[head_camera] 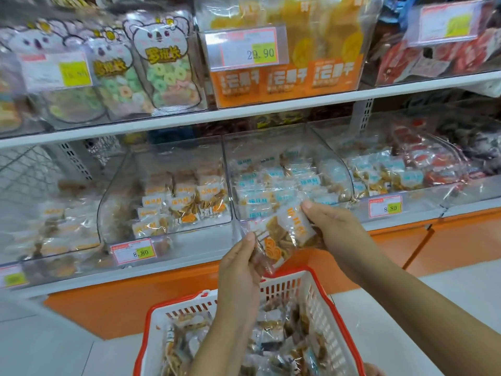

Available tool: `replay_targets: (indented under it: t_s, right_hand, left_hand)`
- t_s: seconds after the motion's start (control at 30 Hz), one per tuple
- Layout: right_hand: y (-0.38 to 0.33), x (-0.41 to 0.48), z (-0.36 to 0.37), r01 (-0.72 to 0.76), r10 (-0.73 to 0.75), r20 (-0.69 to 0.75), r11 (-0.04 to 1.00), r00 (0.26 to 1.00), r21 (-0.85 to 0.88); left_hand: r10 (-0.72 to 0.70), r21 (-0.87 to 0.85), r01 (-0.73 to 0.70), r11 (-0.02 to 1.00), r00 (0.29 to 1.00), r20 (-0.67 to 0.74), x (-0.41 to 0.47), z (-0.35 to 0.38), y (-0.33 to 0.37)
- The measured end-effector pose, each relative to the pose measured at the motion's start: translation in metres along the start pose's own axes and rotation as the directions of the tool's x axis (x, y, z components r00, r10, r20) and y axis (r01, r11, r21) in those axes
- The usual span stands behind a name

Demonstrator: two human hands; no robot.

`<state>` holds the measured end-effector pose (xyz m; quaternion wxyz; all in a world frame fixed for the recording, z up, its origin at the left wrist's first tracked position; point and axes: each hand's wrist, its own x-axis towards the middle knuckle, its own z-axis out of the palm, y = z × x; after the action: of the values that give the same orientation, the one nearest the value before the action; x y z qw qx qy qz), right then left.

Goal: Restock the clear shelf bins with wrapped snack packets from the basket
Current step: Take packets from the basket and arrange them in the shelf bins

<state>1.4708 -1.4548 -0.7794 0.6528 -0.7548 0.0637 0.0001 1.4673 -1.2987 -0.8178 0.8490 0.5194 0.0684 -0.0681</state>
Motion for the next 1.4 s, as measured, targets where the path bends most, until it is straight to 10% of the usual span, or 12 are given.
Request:
replay_targets:
  t_s: [0.2, 0.33, 0.47, 0.63, 1.03, 1.2, 1.4]
  right_hand:
    - [-0.059, 0.019, 0.045, 0.189, -0.123, 0.286, 0.958, 0.95, -0.216]
    - [-0.087, 0.073, 0.099, 0.383, -0.287, 0.262, 0.791, 0.921, -0.478]
    - [-0.084, 0.127, 0.158, 0.352, -0.036, 0.395, 0.534, 0.918, -0.769]
    - [-0.045, 0.164, 0.203, 0.339, 0.272, 0.391, 0.219, 0.88, -0.915]
    - [-0.008, 0.166, 0.214, -0.082, 0.137, 0.045, 0.789, 0.99, -0.609]
    - [-0.014, 0.151, 0.218, 0.057, -0.055, 0.023, 0.773, 0.998, -0.632]
    - [-0.03, 0.099, 0.205, 0.512, -0.521, 0.198, 0.572, 0.83, -0.64]
  left_hand:
    - [0.235, 0.119, -0.221, 0.968, 0.963, -0.128, 0.014, -0.034, 0.039]
    - [0.55, 0.781, -0.279, 0.559, 0.829, -0.098, 0.04, -0.092, 0.063]
    - [0.592, 0.949, -0.175, 0.26, 0.806, -0.013, 0.061, -0.148, 0.061]
    - [0.622, 0.96, -0.228, 0.164, 0.779, 0.079, 0.066, -0.172, 0.046]
    - [0.576, 0.814, -0.357, 0.458, 0.817, 0.034, 0.038, -0.178, 0.039]
    - [0.53, 0.842, -0.26, 0.472, 0.847, -0.036, 0.006, -0.204, 0.021]
    - [0.057, 0.932, 0.209, 0.296, 0.97, -0.236, -0.017, -0.262, -0.018]
